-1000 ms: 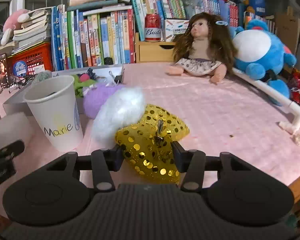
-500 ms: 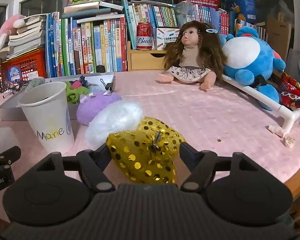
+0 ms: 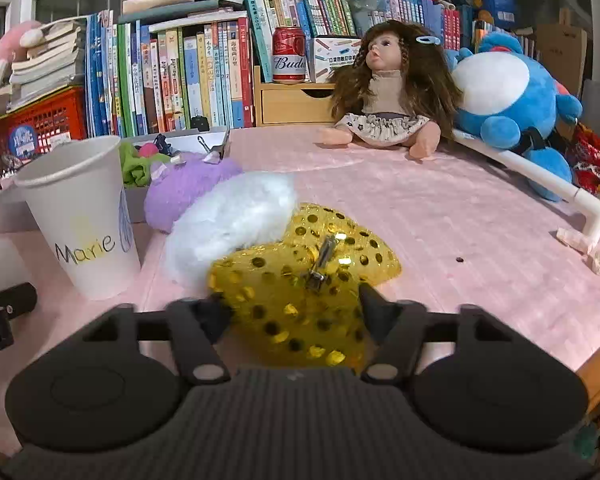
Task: Organize soft objects
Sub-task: 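Grasp the white foam block with the left tool while the right tool grasps the gold sequin bow, then carry the foam block and gold bow in both tools over the tray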
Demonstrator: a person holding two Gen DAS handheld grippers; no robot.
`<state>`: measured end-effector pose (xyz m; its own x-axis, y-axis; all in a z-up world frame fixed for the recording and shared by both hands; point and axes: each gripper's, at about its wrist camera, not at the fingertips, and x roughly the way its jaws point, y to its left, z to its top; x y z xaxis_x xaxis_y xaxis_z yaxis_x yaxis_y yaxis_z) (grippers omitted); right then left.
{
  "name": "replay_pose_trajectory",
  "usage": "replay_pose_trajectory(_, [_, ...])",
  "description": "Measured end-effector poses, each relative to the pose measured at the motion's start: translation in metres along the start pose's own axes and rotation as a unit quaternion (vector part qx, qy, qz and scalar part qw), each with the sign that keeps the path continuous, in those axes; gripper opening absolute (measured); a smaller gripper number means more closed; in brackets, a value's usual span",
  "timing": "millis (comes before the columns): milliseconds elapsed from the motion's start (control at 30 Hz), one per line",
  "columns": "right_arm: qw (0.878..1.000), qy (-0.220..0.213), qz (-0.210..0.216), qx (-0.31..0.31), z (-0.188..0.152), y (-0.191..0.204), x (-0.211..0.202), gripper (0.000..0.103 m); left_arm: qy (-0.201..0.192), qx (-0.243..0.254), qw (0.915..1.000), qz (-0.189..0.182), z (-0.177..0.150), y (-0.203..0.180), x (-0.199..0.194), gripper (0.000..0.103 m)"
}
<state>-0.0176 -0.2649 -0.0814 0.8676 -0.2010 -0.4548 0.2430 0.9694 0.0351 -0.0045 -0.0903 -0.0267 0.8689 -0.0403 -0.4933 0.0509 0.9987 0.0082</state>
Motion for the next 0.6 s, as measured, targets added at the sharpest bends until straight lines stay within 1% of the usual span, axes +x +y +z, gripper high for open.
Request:
replay_pose_trajectory(200, [1.0,-0.019,-0.002,0.013,0.007,-0.002,-0.015,0.055,-0.013,0.001,0.9998,-0.016,0.009,0.0,-0.01,0.057])
replay_pose_trajectory(333, [0.999,-0.05,-0.011,0.005,0.019,-0.001,-0.033,0.055,-0.027,0.006,0.9989,-0.037,0.021,0.0,-0.026,0.057])
replay_pose_trajectory(500, [0.996,-0.086,0.0,-0.002,0.044,0.0,-0.048,0.055,-0.057,0.015,0.9961,-0.067,0.048,0.006,-0.048,0.057])
replay_pose_trajectory(600, [0.995,-0.101,0.012,0.0,0.064,0.001,-0.048,0.055,-0.061,0.018,0.994,-0.089,0.071,0.015,-0.055,0.057])
